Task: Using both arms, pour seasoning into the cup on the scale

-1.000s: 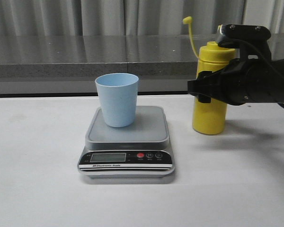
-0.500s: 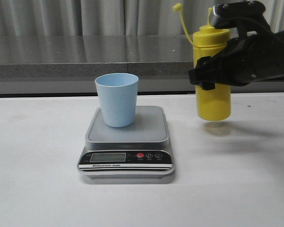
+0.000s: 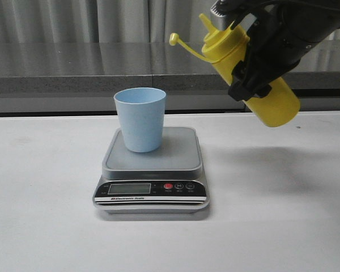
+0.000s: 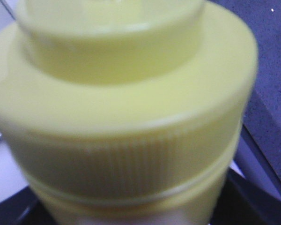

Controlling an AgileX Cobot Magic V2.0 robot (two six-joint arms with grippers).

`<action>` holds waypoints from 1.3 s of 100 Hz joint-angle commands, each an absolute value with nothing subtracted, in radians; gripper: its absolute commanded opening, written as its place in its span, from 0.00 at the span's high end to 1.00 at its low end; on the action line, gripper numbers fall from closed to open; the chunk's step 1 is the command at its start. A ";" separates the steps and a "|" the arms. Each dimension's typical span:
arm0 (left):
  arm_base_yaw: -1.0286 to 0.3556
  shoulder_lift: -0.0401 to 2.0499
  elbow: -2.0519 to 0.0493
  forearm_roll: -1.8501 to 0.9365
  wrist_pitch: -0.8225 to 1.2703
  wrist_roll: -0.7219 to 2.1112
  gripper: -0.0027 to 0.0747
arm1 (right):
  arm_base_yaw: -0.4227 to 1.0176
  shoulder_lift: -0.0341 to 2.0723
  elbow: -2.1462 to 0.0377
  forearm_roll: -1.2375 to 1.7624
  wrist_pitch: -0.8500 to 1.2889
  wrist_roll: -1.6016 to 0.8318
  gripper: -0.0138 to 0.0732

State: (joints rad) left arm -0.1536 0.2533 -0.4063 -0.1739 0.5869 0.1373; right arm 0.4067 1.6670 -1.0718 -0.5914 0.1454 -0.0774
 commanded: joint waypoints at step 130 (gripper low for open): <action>-0.153 0.261 -0.431 -0.185 0.513 0.127 0.99 | 0.628 1.685 -1.207 -1.172 0.452 -0.090 0.91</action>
State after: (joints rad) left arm -0.1536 0.2533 -0.4063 -0.1739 0.5869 0.1373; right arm 0.6211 1.7122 -1.1688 -1.1120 0.4510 -0.0804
